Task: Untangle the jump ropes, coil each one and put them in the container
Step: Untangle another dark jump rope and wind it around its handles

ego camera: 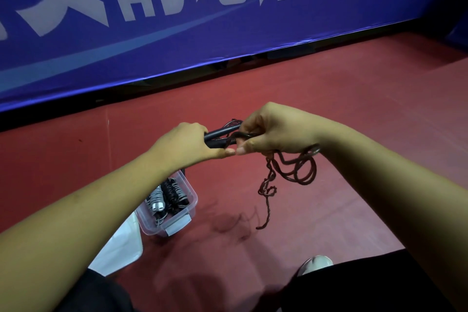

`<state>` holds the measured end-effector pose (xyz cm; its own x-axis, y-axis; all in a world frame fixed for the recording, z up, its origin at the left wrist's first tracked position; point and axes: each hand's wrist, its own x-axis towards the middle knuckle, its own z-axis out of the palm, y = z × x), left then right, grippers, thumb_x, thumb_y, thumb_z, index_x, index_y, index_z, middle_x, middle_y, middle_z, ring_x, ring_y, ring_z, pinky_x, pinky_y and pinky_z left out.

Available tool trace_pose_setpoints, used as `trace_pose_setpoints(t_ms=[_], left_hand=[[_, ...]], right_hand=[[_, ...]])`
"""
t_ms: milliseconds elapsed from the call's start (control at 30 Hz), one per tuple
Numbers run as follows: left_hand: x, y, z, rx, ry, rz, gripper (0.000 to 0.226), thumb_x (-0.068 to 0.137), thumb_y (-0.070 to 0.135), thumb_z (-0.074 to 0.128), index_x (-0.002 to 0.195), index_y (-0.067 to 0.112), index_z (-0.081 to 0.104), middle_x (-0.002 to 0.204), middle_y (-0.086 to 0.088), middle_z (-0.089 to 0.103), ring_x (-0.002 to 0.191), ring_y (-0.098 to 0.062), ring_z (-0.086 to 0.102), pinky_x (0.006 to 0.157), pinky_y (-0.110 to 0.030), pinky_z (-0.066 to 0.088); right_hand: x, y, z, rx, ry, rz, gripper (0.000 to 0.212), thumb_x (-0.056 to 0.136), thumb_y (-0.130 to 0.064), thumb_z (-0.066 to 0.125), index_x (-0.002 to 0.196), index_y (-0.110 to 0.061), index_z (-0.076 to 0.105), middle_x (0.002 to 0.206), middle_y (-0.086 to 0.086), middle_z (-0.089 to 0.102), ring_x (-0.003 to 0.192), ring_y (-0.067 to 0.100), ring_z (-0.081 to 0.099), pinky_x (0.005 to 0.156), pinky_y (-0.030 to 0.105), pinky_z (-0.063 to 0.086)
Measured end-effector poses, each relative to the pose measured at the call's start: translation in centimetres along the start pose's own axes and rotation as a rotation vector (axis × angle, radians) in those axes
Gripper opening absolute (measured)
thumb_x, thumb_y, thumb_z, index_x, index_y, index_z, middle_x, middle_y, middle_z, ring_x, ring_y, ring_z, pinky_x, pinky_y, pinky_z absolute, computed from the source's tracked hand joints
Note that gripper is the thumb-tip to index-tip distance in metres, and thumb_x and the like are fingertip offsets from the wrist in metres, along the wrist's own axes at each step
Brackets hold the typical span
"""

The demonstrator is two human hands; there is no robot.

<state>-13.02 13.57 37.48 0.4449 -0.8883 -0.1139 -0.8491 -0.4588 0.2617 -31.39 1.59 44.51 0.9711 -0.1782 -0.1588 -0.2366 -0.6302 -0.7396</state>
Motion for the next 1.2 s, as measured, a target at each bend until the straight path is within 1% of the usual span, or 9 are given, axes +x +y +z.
trace_pose_setpoints(t_ms=[167, 333, 467, 567, 733, 833, 933, 1100, 1200], left_hand=[[-0.1, 0.1, -0.2, 0.056, -0.007, 0.080, 0.036, 0.075, 0.058, 0.065, 0.072, 0.024, 0.054, 0.066, 0.002, 0.059, 0.065, -0.022, 0.061, 0.057, -0.029, 0.046], [-1.7, 1.8, -0.4, 0.180, -0.213, 0.378, 0.018, 0.076, 0.034, 0.062, 0.077, 0.020, 0.051, 0.062, 0.001, 0.052, 0.056, -0.020, 0.051, 0.057, -0.032, 0.047], [-2.4, 2.0, -0.9, -0.044, -0.226, 0.478, 0.012, 0.073, 0.020, 0.061, 0.076, 0.020, 0.049, 0.055, 0.003, 0.045, 0.048, -0.014, 0.039, 0.051, -0.034, 0.040], [-2.6, 1.5, -1.5, -0.202, -0.169, 0.488, 0.012, 0.076, 0.019, 0.065, 0.081, 0.021, 0.054, 0.057, 0.000, 0.048, 0.049, -0.011, 0.041, 0.051, -0.031, 0.038], [-3.1, 1.0, -2.9, -0.279, -0.109, 0.494, 0.011, 0.078, 0.019, 0.070, 0.082, 0.020, 0.061, 0.058, 0.004, 0.052, 0.051, -0.008, 0.045, 0.052, -0.023, 0.036], [-3.0, -0.3, -4.3, -0.088, -0.186, 0.504, 0.017, 0.077, 0.021, 0.070, 0.075, 0.027, 0.054, 0.056, 0.008, 0.053, 0.051, -0.008, 0.047, 0.052, -0.021, 0.037], [-3.2, -0.8, -4.5, 0.112, -0.329, 0.507, 0.014, 0.077, 0.025, 0.067, 0.077, 0.024, 0.053, 0.061, 0.005, 0.057, 0.055, -0.010, 0.051, 0.055, -0.030, 0.042], [-3.3, -1.0, -5.0, -0.488, -0.218, 0.420, 0.013, 0.078, 0.023, 0.072, 0.089, 0.018, 0.066, 0.061, 0.010, 0.050, 0.052, -0.006, 0.043, 0.051, -0.021, 0.035], [-3.0, -1.2, -5.0, -0.903, -0.099, 0.286, 0.016, 0.086, 0.011, 0.072, 0.081, 0.024, 0.063, 0.053, 0.008, 0.044, 0.045, -0.009, 0.037, 0.044, -0.020, 0.031]], right_hand=[[0.3, 1.3, 0.1, -0.048, 0.158, -0.011, 0.016, 0.084, -0.025, 0.079, 0.076, -0.015, 0.070, 0.054, -0.006, 0.053, 0.046, 0.006, 0.046, 0.046, 0.020, 0.037], [0.7, 2.1, 0.2, -0.041, 0.286, -0.045, 0.015, 0.082, -0.028, 0.081, 0.079, -0.015, 0.074, 0.058, 0.003, 0.063, 0.048, 0.011, 0.054, 0.049, 0.027, 0.043], [1.3, 2.9, 0.2, -0.009, 0.321, -0.051, 0.011, 0.082, -0.027, 0.081, 0.079, -0.018, 0.074, 0.061, 0.003, 0.066, 0.051, 0.009, 0.054, 0.051, 0.025, 0.044], [1.7, 3.7, 0.1, 0.012, 0.282, -0.016, 0.010, 0.082, -0.028, 0.079, 0.083, -0.019, 0.075, 0.061, -0.015, 0.067, 0.053, -0.001, 0.054, 0.053, 0.015, 0.042], [2.1, 4.2, 0.2, 0.073, 0.196, -0.028, 0.014, 0.086, -0.028, 0.074, 0.090, -0.016, 0.078, 0.076, 0.016, 0.071, 0.060, 0.022, 0.059, 0.056, 0.033, 0.048], [2.3, 4.5, 0.2, -0.004, 0.148, -0.013, 0.008, 0.089, -0.021, 0.074, 0.095, -0.021, 0.079, 0.083, 0.017, 0.073, 0.062, 0.031, 0.061, 0.060, 0.041, 0.051], [2.2, 4.6, 1.4, -0.071, 0.018, -0.014, 0.018, 0.090, -0.012, 0.072, 0.102, -0.024, 0.078, 0.083, 0.008, 0.074, 0.060, 0.015, 0.062, 0.061, 0.033, 0.052], [2.4, 4.1, 2.5, 0.100, 0.166, -0.075, 0.019, 0.090, -0.017, 0.071, 0.099, -0.033, 0.075, 0.078, 0.017, 0.072, 0.064, 0.016, 0.066, 0.065, 0.025, 0.050], [2.8, 3.5, 2.5, 0.132, 0.196, -0.097, 0.029, 0.093, -0.020, 0.069, 0.119, -0.031, 0.070, 0.072, 0.021, 0.065, 0.060, 0.016, 0.063, 0.066, 0.028, 0.050]])
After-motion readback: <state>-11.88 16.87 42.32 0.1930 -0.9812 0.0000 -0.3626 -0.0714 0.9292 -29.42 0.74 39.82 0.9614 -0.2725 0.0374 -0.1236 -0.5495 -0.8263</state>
